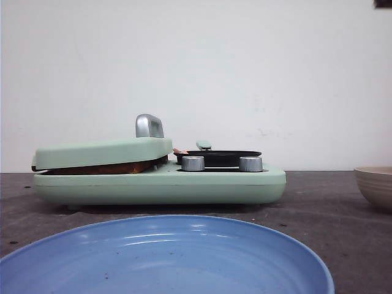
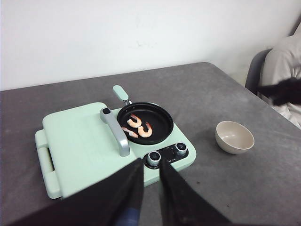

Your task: Make breakfast with bread and shrimp

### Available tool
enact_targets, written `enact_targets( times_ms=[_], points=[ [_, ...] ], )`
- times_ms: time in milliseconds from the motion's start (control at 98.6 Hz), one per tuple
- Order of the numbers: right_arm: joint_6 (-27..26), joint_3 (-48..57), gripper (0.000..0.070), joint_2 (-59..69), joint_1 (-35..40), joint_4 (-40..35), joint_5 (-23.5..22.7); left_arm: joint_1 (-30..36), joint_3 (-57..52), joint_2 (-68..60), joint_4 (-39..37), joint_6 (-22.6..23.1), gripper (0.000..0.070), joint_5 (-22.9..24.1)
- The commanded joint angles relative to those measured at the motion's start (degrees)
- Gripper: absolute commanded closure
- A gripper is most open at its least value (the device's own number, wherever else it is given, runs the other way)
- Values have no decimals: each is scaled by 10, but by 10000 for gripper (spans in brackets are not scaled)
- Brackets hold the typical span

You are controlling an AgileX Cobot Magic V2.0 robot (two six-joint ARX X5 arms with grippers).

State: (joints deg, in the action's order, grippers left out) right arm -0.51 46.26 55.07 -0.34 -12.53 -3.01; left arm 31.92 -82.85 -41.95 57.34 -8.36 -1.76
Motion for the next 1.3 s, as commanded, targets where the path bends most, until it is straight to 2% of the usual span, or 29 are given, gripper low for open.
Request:
enact_targets(
  times_ms=[0,162,345,578,1288],
  points=[
    [27,-40,700,-58,0,17,0,3,0,-6,-14,1,696,1],
    [27,-121,700,-195,0,40,-1,3,19,-10,-34,1,696,2],
    [29,-135,700,-268,2,33,-1,3,21,-20,-33,2,696,5],
    [18,-135,700,-280,4,36,0,3,21,-22,-8,0,696,5],
    [18,-135,700,-279,4,35,0,-2,20,-6,-5,0,696,6]
  ],
)
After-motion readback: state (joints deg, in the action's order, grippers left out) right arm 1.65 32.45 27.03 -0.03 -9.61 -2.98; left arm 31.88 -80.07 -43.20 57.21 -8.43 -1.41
